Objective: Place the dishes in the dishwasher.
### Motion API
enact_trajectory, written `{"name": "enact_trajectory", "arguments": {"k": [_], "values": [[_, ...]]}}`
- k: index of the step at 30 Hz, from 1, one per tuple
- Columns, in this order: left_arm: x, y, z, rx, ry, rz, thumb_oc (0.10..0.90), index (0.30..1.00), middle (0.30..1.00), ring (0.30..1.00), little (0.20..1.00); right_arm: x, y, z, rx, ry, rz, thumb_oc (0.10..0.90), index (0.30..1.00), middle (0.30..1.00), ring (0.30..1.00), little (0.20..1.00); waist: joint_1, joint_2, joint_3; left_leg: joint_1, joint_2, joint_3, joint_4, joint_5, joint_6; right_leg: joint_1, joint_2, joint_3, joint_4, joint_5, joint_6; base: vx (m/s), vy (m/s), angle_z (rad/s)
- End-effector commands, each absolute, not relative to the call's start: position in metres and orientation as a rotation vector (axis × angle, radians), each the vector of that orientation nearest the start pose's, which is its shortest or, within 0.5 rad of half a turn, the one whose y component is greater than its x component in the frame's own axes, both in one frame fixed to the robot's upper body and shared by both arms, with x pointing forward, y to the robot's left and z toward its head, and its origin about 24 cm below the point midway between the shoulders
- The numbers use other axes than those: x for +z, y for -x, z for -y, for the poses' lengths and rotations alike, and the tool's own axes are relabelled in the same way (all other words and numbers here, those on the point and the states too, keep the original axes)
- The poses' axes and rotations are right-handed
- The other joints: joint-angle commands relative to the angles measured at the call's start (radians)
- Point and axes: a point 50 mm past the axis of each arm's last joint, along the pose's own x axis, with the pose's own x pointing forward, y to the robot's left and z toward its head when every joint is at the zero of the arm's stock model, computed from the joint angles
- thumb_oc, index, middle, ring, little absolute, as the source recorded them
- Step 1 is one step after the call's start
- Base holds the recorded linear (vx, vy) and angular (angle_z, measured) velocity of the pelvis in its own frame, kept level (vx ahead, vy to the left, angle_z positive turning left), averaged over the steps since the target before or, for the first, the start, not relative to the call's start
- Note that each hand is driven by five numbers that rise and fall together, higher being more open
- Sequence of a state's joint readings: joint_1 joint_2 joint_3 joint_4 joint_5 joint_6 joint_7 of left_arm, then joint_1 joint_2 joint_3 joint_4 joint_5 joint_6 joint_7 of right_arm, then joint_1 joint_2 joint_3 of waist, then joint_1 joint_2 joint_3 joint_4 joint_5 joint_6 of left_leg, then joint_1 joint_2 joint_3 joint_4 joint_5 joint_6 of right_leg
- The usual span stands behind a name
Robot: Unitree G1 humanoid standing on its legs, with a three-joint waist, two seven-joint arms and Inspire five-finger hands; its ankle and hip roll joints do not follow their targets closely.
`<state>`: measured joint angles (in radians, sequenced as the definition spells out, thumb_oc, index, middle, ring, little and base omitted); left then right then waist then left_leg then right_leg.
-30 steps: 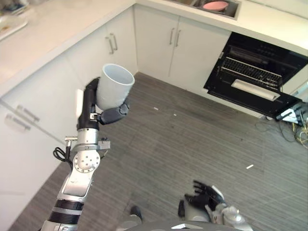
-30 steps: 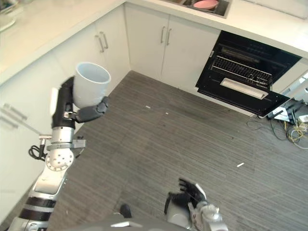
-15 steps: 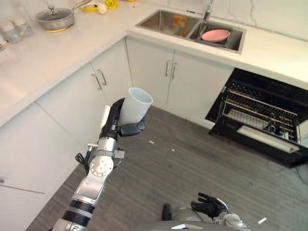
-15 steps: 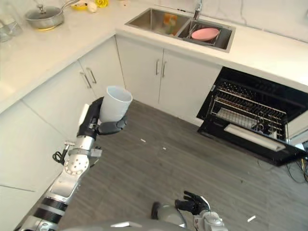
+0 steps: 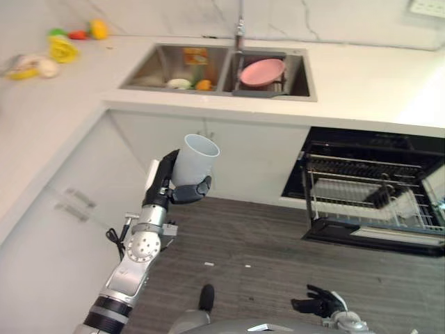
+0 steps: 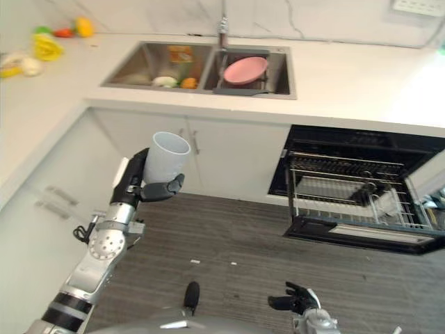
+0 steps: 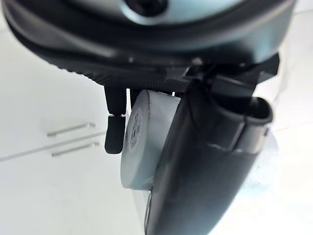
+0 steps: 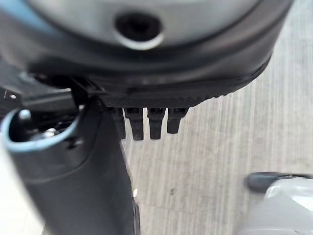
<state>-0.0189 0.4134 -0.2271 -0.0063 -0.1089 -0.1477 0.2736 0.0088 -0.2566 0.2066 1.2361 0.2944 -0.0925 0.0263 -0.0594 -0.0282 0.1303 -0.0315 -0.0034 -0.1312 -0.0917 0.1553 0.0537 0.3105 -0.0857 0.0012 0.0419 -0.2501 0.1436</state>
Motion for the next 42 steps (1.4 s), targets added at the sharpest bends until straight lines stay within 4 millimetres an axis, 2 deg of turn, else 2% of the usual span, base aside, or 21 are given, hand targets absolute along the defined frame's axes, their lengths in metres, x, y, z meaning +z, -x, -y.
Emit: {"name": "enact_trajectory", "arguments": {"k": [1, 4, 8, 10, 11, 13, 14, 15, 17, 18, 20, 21, 23, 24, 25, 26, 27, 28, 31, 35, 42], "values": [[0.140, -0.255, -0.175, -0.026, -0.256, 0.549, 0.400, 0.300, 0.300, 0.300, 0.300, -0.160, -0.091, 0.235, -0.148, 0.098, -1.161, 0.800, 0.900, 0.900, 0.900, 0.900, 0.024, -0.028, -0.052, 0.020, 0.140, 0.156, 0.004, -0.039, -0.197, -0.162, -0.023, 0.042, -0.073, 0.229, 0.007, 0.09, 0.116, -1.46], [0.142, -0.257, -0.173, -0.051, -0.279, 0.554, 0.400, 0.300, 0.300, 0.300, 0.300, -0.160, -0.094, 0.230, -0.142, 0.086, -1.151, 0.800, 0.900, 0.900, 0.900, 0.900, 0.012, -0.038, -0.054, 0.033, 0.124, 0.201, 0.004, -0.060, -0.170, -0.216, -0.032, 0.074, 0.013, 0.239, 0.026, 0.09, 0.162, -1.33], [0.142, -0.263, -0.166, -0.092, -0.275, 0.548, 0.400, 0.300, 0.300, 0.300, 0.300, -0.156, -0.116, 0.222, -0.061, 0.148, -1.099, 0.800, 0.900, 0.900, 0.900, 0.900, -0.008, -0.049, -0.054, 0.061, 0.102, 0.267, 0.004, -0.091, -0.143, -0.280, -0.047, 0.107, 0.064, 0.298, 0.058, 0.07, 0.128, -0.38], [0.144, -0.263, -0.163, -0.103, -0.273, 0.554, 0.400, 0.300, 0.300, 0.300, 0.300, -0.153, -0.125, 0.218, -0.026, 0.187, -1.073, 0.800, 0.900, 0.900, 0.900, 0.900, -0.007, -0.046, -0.053, 0.077, 0.103, 0.305, 0.004, -0.113, -0.140, -0.312, -0.062, 0.038, 0.065, 0.316, 0.065, 0.01, 0.075, -0.58], [0.145, -0.263, -0.165, -0.096, -0.280, 0.559, 0.400, 0.300, 0.300, 0.300, 0.300, -0.152, -0.127, 0.219, -0.023, 0.207, -1.059, 0.800, 0.900, 0.900, 0.900, 0.900, 0.002, -0.042, -0.051, 0.087, 0.107, 0.330, 0.004, -0.123, -0.140, -0.323, -0.078, -0.047, 0.055, 0.322, 0.058, -0.03, 0.071, -0.73], [0.146, -0.259, -0.170, -0.086, -0.305, 0.559, 0.400, 0.300, 0.300, 0.300, 0.300, -0.148, -0.135, 0.221, -0.020, 0.254, -1.019, 0.800, 0.900, 0.900, 0.900, 0.900, 0.028, -0.034, -0.054, 0.100, 0.117, 0.385, 0.004, -0.136, -0.143, -0.326, -0.124, -0.274, 0.031, 0.336, 0.046, -0.02, 0.057, -1.12], [0.146, -0.257, -0.171, -0.083, -0.314, 0.563, 0.400, 0.300, 0.300, 0.300, 0.300, -0.146, -0.138, 0.221, -0.011, 0.274, -1.000, 0.800, 0.900, 0.900, 0.900, 0.900, 0.035, -0.037, -0.055, 0.107, 0.117, 0.407, 0.004, -0.141, -0.143, -0.320, -0.144, -0.332, 0.022, 0.353, 0.051, -0.02, -0.005, -1.60], [0.146, -0.255, -0.173, -0.073, -0.322, 0.566, 0.400, 0.300, 0.300, 0.300, 0.300, -0.141, -0.145, 0.222, -0.003, 0.312, -0.956, 0.800, 0.900, 0.900, 0.900, 0.900, 0.032, -0.043, -0.058, 0.117, 0.119, 0.430, 0.004, -0.144, -0.146, -0.321, -0.166, -0.354, 0.002, 0.383, 0.066, 0.00, -0.023, -1.53], [0.147, -0.256, -0.171, -0.071, -0.318, 0.576, 0.400, 0.300, 0.300, 0.300, 0.300, -0.130, -0.159, 0.226, 0.003, 0.379, -0.864, 0.800, 0.900, 0.900, 0.900, 0.900, 0.020, -0.048, -0.062, 0.131, 0.119, 0.437, 0.004, -0.150, -0.142, -0.313, -0.137, -0.265, -0.035, 0.364, 0.063, 0.06, 0.001, -0.47], [0.149, -0.256, -0.170, -0.065, -0.316, 0.589, 0.400, 0.300, 0.300, 0.300, 0.300, -0.122, -0.169, 0.227, 0.002, 0.411, -0.801, 0.800, 0.900, 0.900, 0.900, 0.900, 0.014, -0.049, -0.068, 0.133, 0.118, 0.438, 0.004, -0.153, -0.143, -0.311, -0.134, -0.250, -0.058, 0.359, 0.062, 0.10, -0.004, -0.44], [0.157, -0.257, -0.165, -0.052, -0.330, 0.637, 0.400, 0.300, 0.300, 0.300, 0.300, -0.088, -0.204, 0.231, 0.000, 0.491, -0.601, 0.800, 0.900, 0.900, 0.900, 0.900, 0.015, -0.043, -0.084, 0.153, 0.128, 0.470, 0.004, -0.159, -0.152, -0.268, -0.137, -0.264, -0.118, 0.362, 0.073, 0.06, -0.054, -0.24], [0.157, -0.257, -0.165, -0.052, -0.329, 0.638, 0.400, 0.300, 0.300, 0.300, 0.300, -0.088, -0.204, 0.232, -0.001, 0.492, -0.600, 0.800, 0.900, 0.900, 0.900, 0.900, 0.017, -0.044, -0.083, 0.150, 0.128, 0.471, 0.004, -0.153, -0.152, -0.270, -0.137, -0.262, -0.120, 0.367, 0.071, 0.02, -0.063, -0.13], [0.162, -0.261, -0.156, -0.077, -0.324, 0.658, 0.400, 0.300, 0.300, 0.300, 0.300, -0.067, -0.224, 0.236, -0.005, 0.539, -0.496, 0.800, 0.900, 0.900, 0.900, 0.900, 0.010, -0.045, -0.086, 0.161, 0.135, 0.473, 0.004, -0.148, -0.155, -0.253, -0.130, -0.257, -0.119, 0.356, 0.067, 0.03, -0.045, -0.64], [0.164, -0.260, -0.172, -0.013, -0.367, 0.652, 0.400, 0.300, 0.300, 0.300, 0.300, 0.074, -0.267, 0.270, -0.015, 0.745, 0.007, 0.800, 0.900, 0.900, 0.900, 0.900, -0.012, -0.047, -0.088, 0.176, 0.141, 0.479, 0.004, -0.148, -0.162, -0.242, -0.126, -0.252, -0.121, 0.350, 0.068, 0.04, -0.052, -0.42], [0.172, -0.259, -0.179, 0.023, -0.381, 0.676, 0.400, 0.300, 0.300, 0.300, 0.300, 0.076, -0.243, 0.296, -0.137, 0.678, -0.049, 0.800, 0.900, 0.900, 0.900, 0.900, -0.058, -0.051, -0.090, 0.183, 0.145, 0.494, 0.004, -0.156, -0.167, -0.242, -0.121, -0.242, -0.120, 0.342, 0.068, 0.00, -0.065, 0.28], [0.169, -0.259, -0.171, -0.028, -0.387, 0.662, 0.400, 0.300, 0.300, 0.300, 0.300, 0.081, -0.217, 0.287, -0.031, 0.547, 0.000, 0.800, 0.900, 0.900, 0.900, 0.900, -0.073, -0.043, -0.099, 0.184, 0.150, 0.507, 0.004, -0.148, -0.166, -0.247, -0.114, -0.235, -0.121, 0.344, 0.063, -0.01, -0.037, 0.50], [0.167, -0.258, -0.176, -0.025, -0.423, 0.650, 0.400, 0.300, 0.300, 0.300, 0.300, 0.116, -0.209, 0.283, 0.012, 0.570, 0.141, 0.800, 0.900, 0.900, 0.900, 0.900, -0.103, -0.027, -0.104, 0.194, 0.154, 0.523, 0.004, -0.155, -0.167, -0.245, -0.105, -0.218, -0.121, 0.331, 0.065, -0.03, -0.026, 0.19], [0.166, -0.258, -0.181, -0.013, -0.432, 0.645, 0.400, 0.300, 0.300, 0.300, 0.300, 0.127, -0.206, 0.274, 0.054, 0.567, 0.210, 0.800, 0.900, 0.900, 0.900, 0.900, -0.114, -0.020, -0.107, 0.192, 0.155, 0.532, 0.004, -0.148, -0.167, -0.251, -0.103, -0.210, -0.124, 0.334, 0.061, -0.01, -0.006, -0.72], [0.171, -0.259, -0.182, -0.010, -0.438, 0.661, 0.400, 0.300, 0.300, 0.300, 0.300, 0.134, -0.215, 0.259, 0.091, 0.547, 0.276, 0.800, 0.900, 0.900, 0.900, 0.900, -0.113, 0.003, -0.113, 0.196, 0.163, 0.546, 0.004, -0.144, -0.170, -0.253, -0.095, -0.196, -0.123, 0.327, 0.055, -0.01, -0.022, -1.15], [0.179, -0.254, -0.178, -0.031, -0.416, 0.712, 0.400, 0.300, 0.300, 0.300, 0.300, 0.148, -0.221, 0.240, 0.125, 0.490, 0.399, 0.800, 0.900, 0.900, 0.900, 0.900, -0.107, 0.011, -0.113, 0.198, 0.170, 0.547, 0.004, -0.140, -0.173, -0.248, -0.090, -0.192, -0.123, 0.320, 0.049, 0.00, -0.035, -0.16], [0.185, -0.259, -0.151, -0.128, -0.373, 0.767, 0.400, 0.300, 0.300, 0.300, 0.300, 0.161, -0.231, 0.199, 0.177, 0.192, 0.588, 0.800, 0.900, 0.900, 0.900, 0.900, -0.090, 0.033, -0.113, 0.201, 0.173, 0.534, 0.004, -0.136, -0.172, -0.230, -0.088, -0.196, -0.123, 0.307, 0.044, 0.01, -0.021, 0.16]]}}
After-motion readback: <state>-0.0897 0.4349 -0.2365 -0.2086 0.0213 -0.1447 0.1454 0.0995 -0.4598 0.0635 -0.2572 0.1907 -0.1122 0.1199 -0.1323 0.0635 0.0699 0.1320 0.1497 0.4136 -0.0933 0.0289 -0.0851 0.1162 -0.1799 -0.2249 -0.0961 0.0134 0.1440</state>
